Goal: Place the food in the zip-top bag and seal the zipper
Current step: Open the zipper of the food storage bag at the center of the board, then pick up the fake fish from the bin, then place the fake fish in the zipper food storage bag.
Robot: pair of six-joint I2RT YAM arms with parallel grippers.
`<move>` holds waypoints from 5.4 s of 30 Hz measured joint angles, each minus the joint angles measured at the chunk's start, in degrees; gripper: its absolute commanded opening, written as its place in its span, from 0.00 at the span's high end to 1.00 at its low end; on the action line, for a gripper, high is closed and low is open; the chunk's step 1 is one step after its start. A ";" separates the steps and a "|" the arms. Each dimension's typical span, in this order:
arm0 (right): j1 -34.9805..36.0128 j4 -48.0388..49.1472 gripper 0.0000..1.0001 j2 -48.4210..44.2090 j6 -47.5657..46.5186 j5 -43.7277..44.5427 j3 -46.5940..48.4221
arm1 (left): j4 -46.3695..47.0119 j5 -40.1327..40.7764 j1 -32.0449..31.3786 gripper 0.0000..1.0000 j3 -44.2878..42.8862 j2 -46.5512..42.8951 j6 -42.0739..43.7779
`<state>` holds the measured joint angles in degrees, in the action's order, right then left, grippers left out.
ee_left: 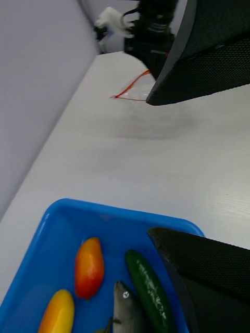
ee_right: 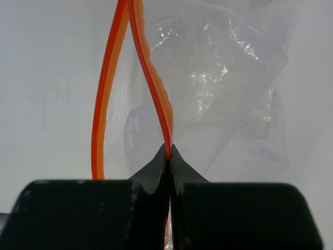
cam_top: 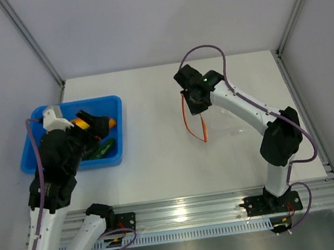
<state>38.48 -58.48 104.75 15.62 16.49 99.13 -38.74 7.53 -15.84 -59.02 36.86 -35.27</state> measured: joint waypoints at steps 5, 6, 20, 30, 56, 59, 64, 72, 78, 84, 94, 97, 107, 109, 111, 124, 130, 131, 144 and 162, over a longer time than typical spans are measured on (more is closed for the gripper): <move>-1.44 -1.09 1.00 -0.94 -0.81 -7.04 2.40 | -7.26 5.46 5.75 0.04 -11.61 11.21 -3.72; -1.57 -0.92 1.00 -1.29 -1.09 -8.20 1.86 | -9.14 5.92 7.45 0.05 -13.16 14.12 -4.39; -7.87 -0.15 1.00 -2.54 -1.11 -23.21 -1.90 | -15.58 6.38 24.48 0.15 -13.49 32.70 -7.48; -9.31 0.52 1.00 -2.01 -0.68 -27.82 -4.11 | -9.88 0.66 29.31 0.32 -7.58 39.15 -9.22; -10.10 1.64 1.00 -1.25 -0.72 -30.45 -5.49 | -11.30 1.25 25.55 0.24 -12.13 58.88 -25.24; -10.10 1.62 1.00 -1.25 -0.74 -30.36 -5.60 | -11.96 2.01 25.59 0.24 -12.15 59.58 -26.36; -10.05 1.66 1.00 -1.25 -0.81 -30.21 -5.60 | -13.09 4.15 25.68 0.24 -12.17 60.46 -28.92; -9.44 1.81 1.00 -1.25 -0.96 -29.14 -5.64 | -13.53 6.69 26.08 0.26 -12.17 62.99 -31.71; -9.27 1.86 1.00 -1.31 -1.27 -28.35 -5.70 | -14.29 8.33 26.10 0.34 -12.13 65.26 -32.68; -9.09 1.97 1.00 -2.36 -1.36 -27.36 -6.47 | -15.10 8.90 26.14 0.61 -12.22 66.40 -32.89; -8.63 2.49 1.00 -2.99 -1.62 -25.94 -6.47 | -15.56 8.76 26.21 0.96 -11.98 64.59 -31.23; -8.59 2.69 1.00 -3.10 -1.77 -25.77 -6.47 | -15.96 8.63 26.27 0.99 -11.98 62.18 -30.32; -7.80 2.69 1.00 -3.41 -2.16 -24.37 -6.45 | -17.77 4.13 26.05 0.99 -11.98 45.66 -28.61; -7.52 2.67 1.00 -3.72 -2.19 -23.91 -6.45 | -18.38 2.60 25.86 1.00 -11.98 42.95 -28.61; -7.43 2.62 1.00 -4.09 -2.19 -23.37 -6.43 | -19.02 0.70 25.22 0.99 -12.00 39.93 -28.61; -7.69 0.46 1.00 -4.28 -0.42 -25.29 -2.29 | -17.03 -18.86 10.49 1.00 -12.61 24.57 -27.45; -8.66 0.28 1.00 -4.28 0.68 -28.00 -2.14 | -6.51 -31.39 3.87 0.99 -10.25 18.18 -24.55; -8.81 0.31 1.00 -4.28 0.90 -28.52 -2.14 | -3.58 -33.73 2.86 0.99 -8.98 16.76 -24.09; -8.33 3.15 1.00 -4.26 8.55 -35.50 -1.60 | 36.46 -54.99 -10.05 0.99 2.84 16.76 -28.59; -7.63 18.64 1.00 -15.23 21.00 -32.41 -9.90 | 56.89 -56.28 -12.33 0.99 15.98 19.67 -44.00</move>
<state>30.85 -39.83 89.52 36.62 -15.92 89.23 18.15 -48.75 -28.16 -43.05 56.53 -79.26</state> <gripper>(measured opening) 0.003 0.299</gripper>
